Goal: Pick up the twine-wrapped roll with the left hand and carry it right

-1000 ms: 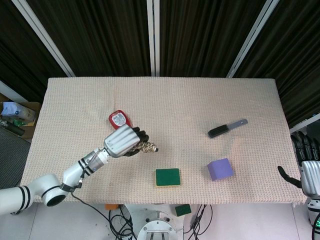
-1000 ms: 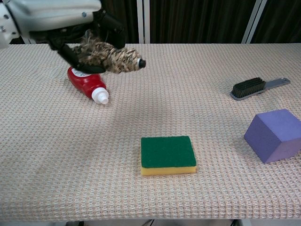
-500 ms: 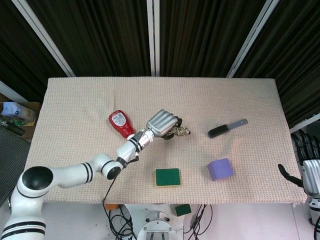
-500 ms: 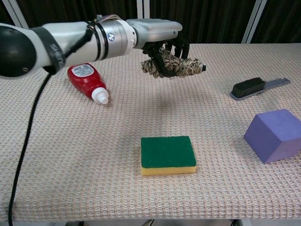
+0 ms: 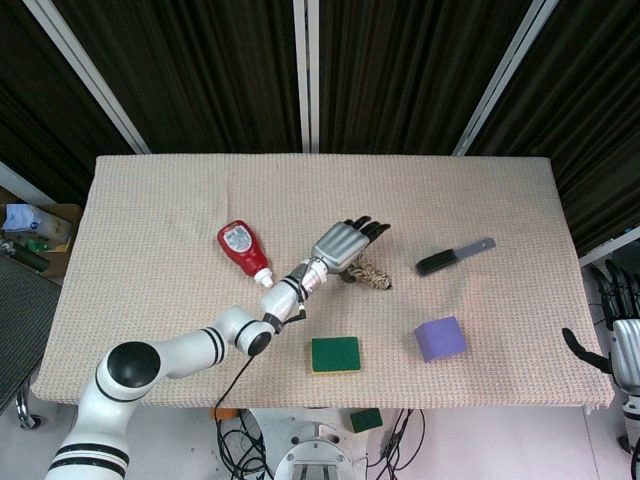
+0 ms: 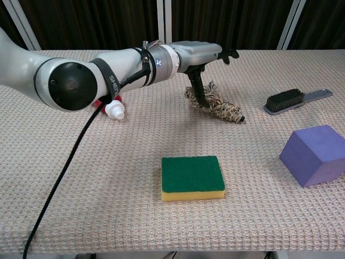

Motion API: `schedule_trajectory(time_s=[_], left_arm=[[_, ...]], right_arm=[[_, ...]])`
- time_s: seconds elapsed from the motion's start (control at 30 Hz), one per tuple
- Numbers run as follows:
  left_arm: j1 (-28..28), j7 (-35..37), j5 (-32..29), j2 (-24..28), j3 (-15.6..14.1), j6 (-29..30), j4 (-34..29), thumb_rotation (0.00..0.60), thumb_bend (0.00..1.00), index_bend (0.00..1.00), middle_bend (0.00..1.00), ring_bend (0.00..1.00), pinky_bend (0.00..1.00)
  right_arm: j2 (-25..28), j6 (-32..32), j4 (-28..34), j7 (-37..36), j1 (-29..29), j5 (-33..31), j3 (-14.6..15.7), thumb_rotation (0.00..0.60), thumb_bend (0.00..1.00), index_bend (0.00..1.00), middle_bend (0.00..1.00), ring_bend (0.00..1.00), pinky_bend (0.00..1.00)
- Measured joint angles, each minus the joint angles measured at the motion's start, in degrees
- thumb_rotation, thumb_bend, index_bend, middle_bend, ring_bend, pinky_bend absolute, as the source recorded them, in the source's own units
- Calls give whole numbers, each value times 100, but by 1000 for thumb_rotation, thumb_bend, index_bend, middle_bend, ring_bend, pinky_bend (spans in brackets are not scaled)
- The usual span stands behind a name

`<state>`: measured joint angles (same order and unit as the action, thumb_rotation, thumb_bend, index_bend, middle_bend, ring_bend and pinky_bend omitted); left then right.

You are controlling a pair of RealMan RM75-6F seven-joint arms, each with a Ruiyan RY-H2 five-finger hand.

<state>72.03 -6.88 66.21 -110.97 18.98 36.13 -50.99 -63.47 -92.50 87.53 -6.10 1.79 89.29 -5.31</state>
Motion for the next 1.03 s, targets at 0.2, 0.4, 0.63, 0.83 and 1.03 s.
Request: schedule_trajectory(time_s=[0.2,0.4,0.63,0.83,1.03], left_arm=[[-296,-209,142,632,-124,419,-789,600,19,0,0,27,213],[-1113,-801,205,1916,-426,1299,-2680,600,30,0,10,27,203],[-3119,-1041,781,3602,-1399,3492,-4710,600,29,0,11,27,202],[-4863,-1049,1508,4106,-2265,5329,-4629,600,28,0,1,13,167],[-5869,-894,1756,4289,-2629,6097,-4334,600,28,0,0,7,155]], right_arm=[[-4,-21,1,14,10,96,28,600,245,0,0,0,0],[-39,62,-74,64,35,79,52,600,274,0,0,0,0],[-226,280,-264,382,98,-102,46,600,313,0,0,0,0],[-287,491,-260,767,118,-282,74,600,306,0,0,0,0],[-258,618,-160,1072,89,-439,122,600,306,0,0,0,0]])
